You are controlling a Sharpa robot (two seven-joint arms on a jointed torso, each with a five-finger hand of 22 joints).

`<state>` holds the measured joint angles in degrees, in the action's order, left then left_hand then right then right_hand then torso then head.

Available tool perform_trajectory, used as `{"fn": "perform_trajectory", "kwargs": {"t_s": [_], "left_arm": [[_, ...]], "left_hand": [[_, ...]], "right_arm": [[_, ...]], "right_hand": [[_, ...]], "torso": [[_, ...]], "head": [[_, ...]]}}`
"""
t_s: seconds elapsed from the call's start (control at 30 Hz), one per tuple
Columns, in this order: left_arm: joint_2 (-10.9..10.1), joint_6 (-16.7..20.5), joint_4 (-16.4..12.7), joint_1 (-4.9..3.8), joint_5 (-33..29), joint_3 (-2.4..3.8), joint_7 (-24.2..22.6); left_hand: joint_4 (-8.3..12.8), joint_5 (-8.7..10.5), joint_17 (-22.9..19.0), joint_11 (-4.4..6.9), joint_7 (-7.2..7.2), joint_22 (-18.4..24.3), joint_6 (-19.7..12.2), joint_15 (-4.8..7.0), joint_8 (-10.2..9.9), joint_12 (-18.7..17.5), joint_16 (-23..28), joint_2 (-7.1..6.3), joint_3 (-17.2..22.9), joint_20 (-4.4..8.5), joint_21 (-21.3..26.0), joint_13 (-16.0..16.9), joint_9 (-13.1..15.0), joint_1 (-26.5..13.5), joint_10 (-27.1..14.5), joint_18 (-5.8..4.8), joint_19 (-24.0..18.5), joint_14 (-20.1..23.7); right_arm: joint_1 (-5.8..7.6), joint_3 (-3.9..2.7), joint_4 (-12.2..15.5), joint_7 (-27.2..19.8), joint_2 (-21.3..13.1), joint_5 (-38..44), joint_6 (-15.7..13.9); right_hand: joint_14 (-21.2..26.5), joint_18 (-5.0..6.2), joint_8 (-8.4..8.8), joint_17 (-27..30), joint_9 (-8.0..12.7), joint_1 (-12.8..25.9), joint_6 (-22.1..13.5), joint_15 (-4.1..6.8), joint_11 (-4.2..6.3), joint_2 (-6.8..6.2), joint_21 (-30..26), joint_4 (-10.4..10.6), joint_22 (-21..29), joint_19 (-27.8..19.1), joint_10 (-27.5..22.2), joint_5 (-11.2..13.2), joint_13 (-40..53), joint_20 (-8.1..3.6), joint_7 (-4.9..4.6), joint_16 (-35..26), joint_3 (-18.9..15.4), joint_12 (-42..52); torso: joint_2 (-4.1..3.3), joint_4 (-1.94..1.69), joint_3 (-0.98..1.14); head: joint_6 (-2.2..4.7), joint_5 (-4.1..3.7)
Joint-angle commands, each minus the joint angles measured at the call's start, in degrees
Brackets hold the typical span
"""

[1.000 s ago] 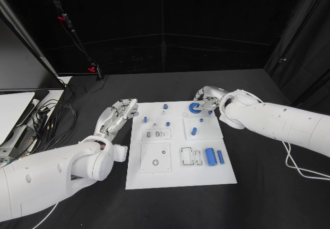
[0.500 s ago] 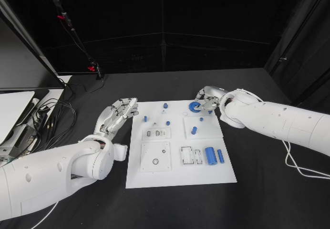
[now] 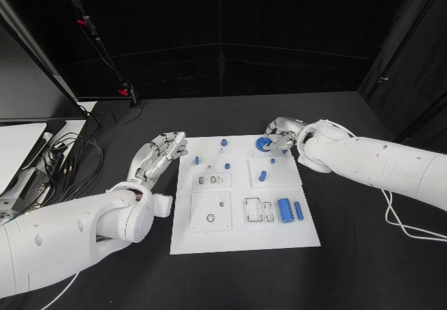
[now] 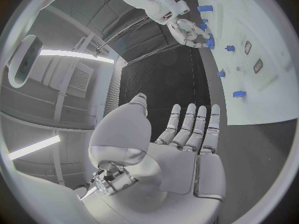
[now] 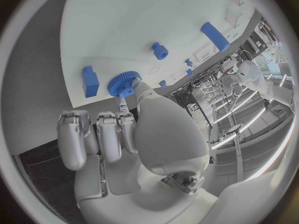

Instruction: Assemble the parts on the task board

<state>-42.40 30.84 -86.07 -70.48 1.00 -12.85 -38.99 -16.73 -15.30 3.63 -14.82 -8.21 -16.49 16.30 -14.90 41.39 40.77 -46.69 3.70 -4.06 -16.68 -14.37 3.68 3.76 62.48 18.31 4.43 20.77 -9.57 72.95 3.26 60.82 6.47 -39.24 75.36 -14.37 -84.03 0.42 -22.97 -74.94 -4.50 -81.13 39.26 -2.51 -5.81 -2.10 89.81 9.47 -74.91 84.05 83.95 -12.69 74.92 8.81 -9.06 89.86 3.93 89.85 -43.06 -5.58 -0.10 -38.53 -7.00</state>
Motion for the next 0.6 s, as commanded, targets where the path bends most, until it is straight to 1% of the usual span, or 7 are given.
{"fn": "perform_trajectory", "kwargs": {"t_s": [0.03, 0.1, 0.23, 0.27, 0.37, 0.47, 0.6], "left_arm": [[0.0, -0.51, -0.06, -0.08, 0.36, 0.05, -13.28], [0.02, -0.53, -0.06, -0.08, 0.36, 0.05, -13.26], [0.03, -0.56, -0.08, -0.08, 0.36, 0.05, -13.23], [0.03, -0.56, -0.08, -0.08, 0.36, 0.05, -13.22], [0.01, -0.56, -0.09, -0.08, 0.36, 0.05, -13.21], [0.0, -0.58, -0.11, -0.08, 0.36, 0.05, -13.2], [-0.02, -0.62, -0.14, -0.08, 0.36, 0.05, -13.18]], "left_hand": [[0.02, -0.2, 0.06, -0.17, -8.76, 0.09, 0.24, -0.06, -0.33, -0.21, 0.24, 0.21, -0.48, 0.04, -0.1, 0.0, 0.0, 0.56, 0.42, 0.71, -0.35, -0.49], [0.02, -0.2, 0.06, -0.17, -8.76, 0.09, 0.24, -0.06, -0.33, -0.21, 0.24, 0.21, -0.48, 0.04, -0.1, 0.0, 0.0, 0.56, 0.42, 0.71, -0.35, -0.49], [0.02, -0.2, 0.06, -0.17, -8.76, 0.09, 0.24, -0.06, -0.33, -0.21, 0.24, 0.21, -0.48, 0.04, -0.1, 0.0, 0.0, 0.56, 0.42, 0.71, -0.35, -0.49], [0.02, -0.2, 0.06, -0.17, -8.76, 0.09, 0.24, -0.06, -0.33, -0.21, 0.24, 0.21, -0.48, 0.04, -0.1, 0.0, 0.0, 0.56, 0.42, 0.71, -0.35, -0.49], [0.03, -0.25, 0.06, -0.17, -8.76, 0.12, 0.27, -0.06, -0.37, -0.22, 0.24, 0.3, -0.56, 0.04, -0.1, 0.0, 0.0, 0.67, 0.45, 0.71, -0.4, -0.5], [0.03, -0.25, 0.06, -0.17, -8.76, 0.12, 0.27, -0.06, -0.37, -0.22, 0.24, 0.3, -0.56, 0.04, -0.1, 0.0, 0.0, 0.67, 0.45, 0.71, -0.4, -0.5], [0.03, -0.25, 0.06, -0.17, -8.76, 0.12, 0.27, -0.06, -0.37, -0.22, 0.24, 0.3, -0.56, 0.04, -0.1, 0.0, 0.0, 0.67, 0.45, 0.71, -0.4, -0.5]], "right_arm": [[0.09, -0.02, 0.04, 0.34, 0.1, 0.17, 0.92], [0.09, -0.02, 0.05, 0.66, 0.13, 0.18, 1.03], [0.09, -0.02, 0.13, 1.24, 0.16, 0.31, 1.04], [0.09, -0.02, 0.15, 1.28, 0.16, 0.33, 0.98], [0.09, -0.02, 0.22, 0.93, 0.13, 0.51, 0.38], [0.08, -0.02, 0.35, 0.04, 0.04, 0.63, -0.97], [0.08, -0.02, 0.81, -1.84, -0.17, 0.19, -4.25]], "right_hand": [[-5.97, -0.42, 0.41, -15.06, 0.12, 0.34, 1.73, 0.67, 0.55, -0.03, 0.19, 0.01, -15.09, 5.95, 6.05, 0.02, 15.08, -0.54, 0.17, 0.14, 0.58, 0.15], [-5.97, -0.42, 0.6, -15.06, 0.13, 0.27, 3.99, 0.8, 0.58, 0.23, 0.19, -0.07, -15.09, 5.95, 6.05, -0.13, 15.08, -0.63, 0.18, 0.14, 1.02, 0.15], [-5.97, -0.42, 2.16, -15.06, 0.49, -0.22, 10.35, 1.01, 0.76, 1.11, 0.19, -0.27, -15.09, 5.95, 6.05, -0.6, 15.08, -0.81, 0.42, 0.14, 2.79, 0.15], [-5.97, -0.42, 2.41, -15.06, 0.52, -0.3, 11.22, 1.02, 0.86, 1.27, 0.19, -0.3, -15.09, 5.95, 6.05, -0.68, 15.08, -0.84, 0.52, 0.14, 3.08, 0.15], [-5.97, -0.42, 3.53, -15.06, 0.64, -0.68, 13.45, 1.2, 1.13, 1.44, 0.19, -0.6, -15.09, 5.95, 6.05, -0.77, 15.08, -0.98, 0.75, 0.14, 3.93, 0.15], [-5.97, -0.42, 4.43, -15.06, 0.68, -0.88, 14.85, 1.27, 1.25, 1.37, 0.19, -0.86, -15.09, 5.95, 6.05, -0.75, 15.08, -1.12, 0.9, 0.14, 4.45, 0.15], [-5.97, -0.42, 5.05, -15.06, 0.73, -0.86, 15.28, 1.26, 1.18, 1.26, 0.19, -0.93, -15.09, 5.95, 6.05, -0.91, 15.08, -1.17, 0.74, 0.14, 4.65, 0.15]], "torso": [[-0.02, -0.03, 0.01], [0.0, -0.02, 0.01], [-0.01, 0.01, -0.01], [-0.01, 0.02, -0.01], [0.0, 0.01, 0.0], [-0.02, 0.0, 0.01], [-0.01, 0.02, 0.02]], "head": [[0.02, 0.06], [0.01, 0.1], [-0.01, 0.15], [-0.03, 0.16], [-0.04, 0.18], [-0.01, 0.22], [-0.02, 0.34]]}}
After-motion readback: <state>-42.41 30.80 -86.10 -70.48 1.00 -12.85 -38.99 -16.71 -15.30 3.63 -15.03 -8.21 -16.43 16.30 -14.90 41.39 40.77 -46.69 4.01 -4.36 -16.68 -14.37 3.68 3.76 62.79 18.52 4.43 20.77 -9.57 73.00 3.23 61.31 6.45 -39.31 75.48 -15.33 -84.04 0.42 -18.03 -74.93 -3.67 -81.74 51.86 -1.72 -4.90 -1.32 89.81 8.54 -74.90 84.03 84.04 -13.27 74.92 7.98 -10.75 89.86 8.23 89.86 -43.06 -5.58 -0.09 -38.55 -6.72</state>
